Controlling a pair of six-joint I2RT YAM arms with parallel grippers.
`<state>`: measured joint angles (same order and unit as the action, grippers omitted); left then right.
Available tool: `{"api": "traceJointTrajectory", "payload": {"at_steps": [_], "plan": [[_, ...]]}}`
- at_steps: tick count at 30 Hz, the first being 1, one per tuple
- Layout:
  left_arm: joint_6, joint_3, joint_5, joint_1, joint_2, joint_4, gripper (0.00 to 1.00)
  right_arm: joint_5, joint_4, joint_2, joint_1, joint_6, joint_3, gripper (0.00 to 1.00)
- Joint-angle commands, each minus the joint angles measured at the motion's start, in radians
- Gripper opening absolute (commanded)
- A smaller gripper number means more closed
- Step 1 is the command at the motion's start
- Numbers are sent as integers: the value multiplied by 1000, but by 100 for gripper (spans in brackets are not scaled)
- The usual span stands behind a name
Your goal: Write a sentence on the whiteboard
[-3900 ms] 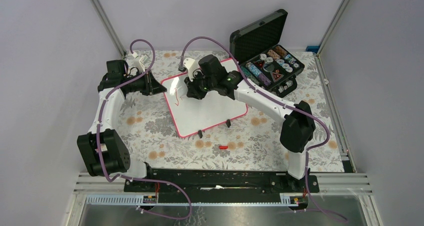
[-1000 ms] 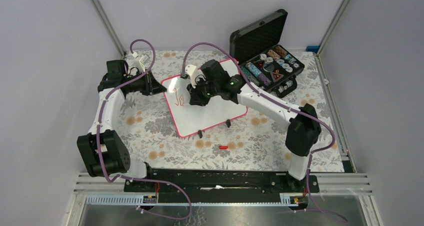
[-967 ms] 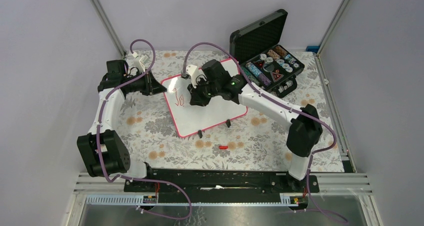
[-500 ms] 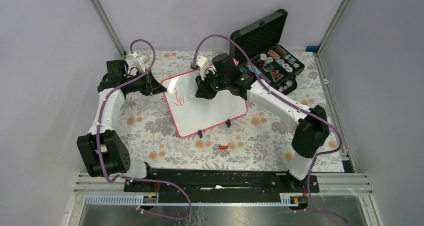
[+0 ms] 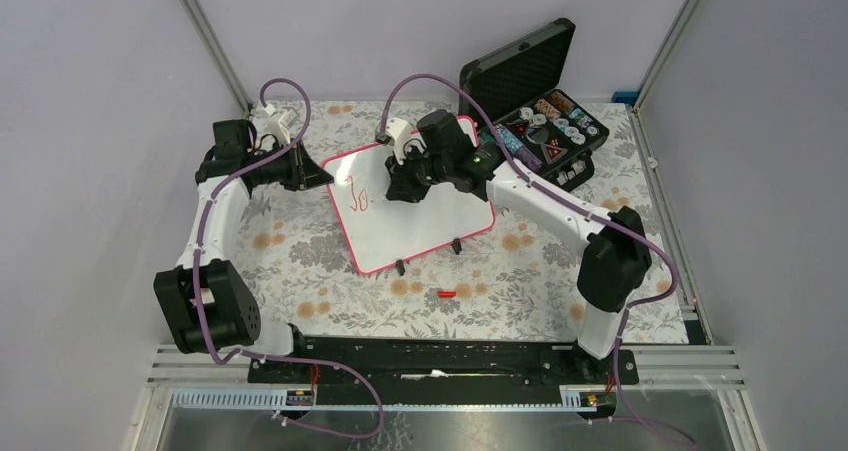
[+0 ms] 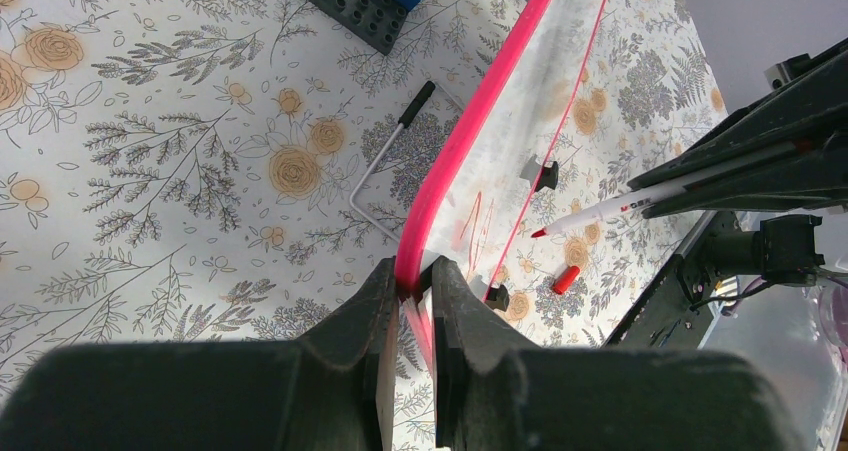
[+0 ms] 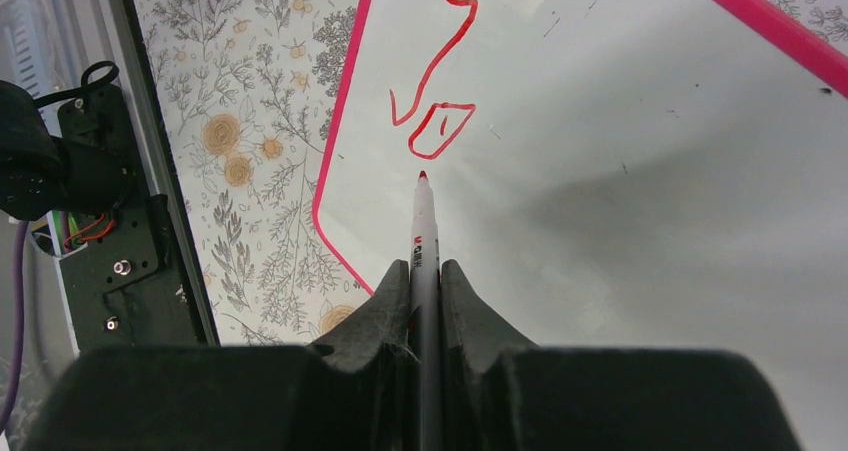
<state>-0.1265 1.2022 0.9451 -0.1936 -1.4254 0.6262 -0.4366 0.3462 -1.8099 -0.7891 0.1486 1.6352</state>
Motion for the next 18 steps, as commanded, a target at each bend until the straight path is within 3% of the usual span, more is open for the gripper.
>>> {"api": "traceJointTrajectory", "payload": {"at_steps": [1, 18], "plan": [[-51, -7, -45, 10, 37, -56, 0, -1, -34, -13, -13, -3, 52, 0], [-51, -7, -42, 10, 37, -56, 0, 71, -34, -76, -18, 10, 117, 0]]}}
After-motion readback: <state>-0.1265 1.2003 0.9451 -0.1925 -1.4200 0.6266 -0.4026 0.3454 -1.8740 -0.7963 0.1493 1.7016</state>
